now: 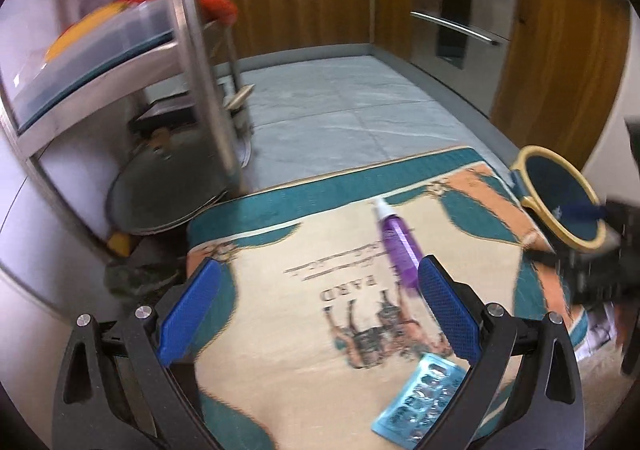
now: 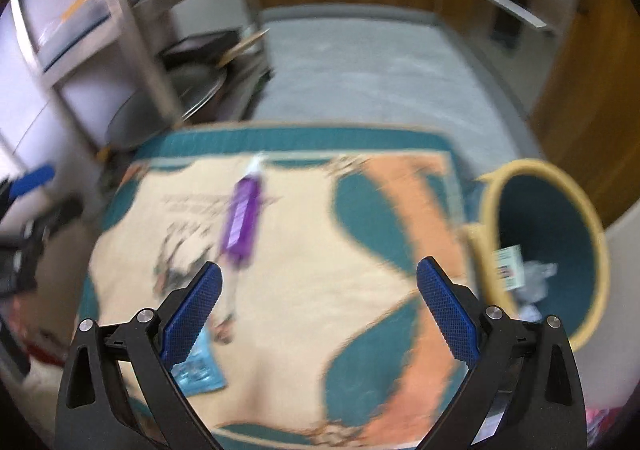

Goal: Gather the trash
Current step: 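Move both tools back over the mat toward the spray bottle and blister pack, then grasp the blue blister pack with the right tool while the left grasps the purple spray bottle, then carry the blister pack over the bin with the right tool while the left carries the spray bottle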

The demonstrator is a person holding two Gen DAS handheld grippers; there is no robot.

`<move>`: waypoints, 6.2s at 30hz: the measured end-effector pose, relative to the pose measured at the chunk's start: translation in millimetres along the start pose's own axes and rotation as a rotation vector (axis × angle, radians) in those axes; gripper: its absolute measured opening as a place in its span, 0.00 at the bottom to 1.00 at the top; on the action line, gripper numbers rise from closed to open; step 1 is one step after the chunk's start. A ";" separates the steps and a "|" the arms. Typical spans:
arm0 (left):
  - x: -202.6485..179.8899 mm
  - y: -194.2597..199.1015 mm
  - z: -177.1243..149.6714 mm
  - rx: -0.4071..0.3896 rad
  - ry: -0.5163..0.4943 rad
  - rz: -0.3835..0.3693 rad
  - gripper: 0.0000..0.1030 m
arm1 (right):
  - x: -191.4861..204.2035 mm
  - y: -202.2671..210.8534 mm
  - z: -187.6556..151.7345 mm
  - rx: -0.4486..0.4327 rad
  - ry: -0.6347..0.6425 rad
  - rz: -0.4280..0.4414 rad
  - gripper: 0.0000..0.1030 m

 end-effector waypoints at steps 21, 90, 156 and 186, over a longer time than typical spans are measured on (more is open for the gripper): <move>-8.0 -20.8 2.8 0.030 -0.021 0.001 0.94 | 96.3 -55.7 -67.0 0.252 0.176 0.234 0.34; -79.8 -116.6 -5.9 0.253 -0.003 0.035 0.94 | -32.3 -0.6 -47.0 0.270 0.381 -0.059 0.23; -250.0 -6.8 59.3 0.004 -0.222 -0.332 0.31 | -236.8 58.0 -42.1 0.032 -0.148 -0.258 0.23; -379.7 -100.5 15.9 0.136 -0.378 -0.396 0.31 | -297.4 19.9 -103.4 0.230 -0.200 -0.348 0.23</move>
Point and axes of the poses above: each gripper's, at about its wrist camera, not at the fingertips, and y roughly against the way its jaws point, x to its left, z to its top, the point moved 7 cm from there along -y, roughly the way its jaws point, and after that the axes turned 5 degrees about y, right-handed, at the moved point
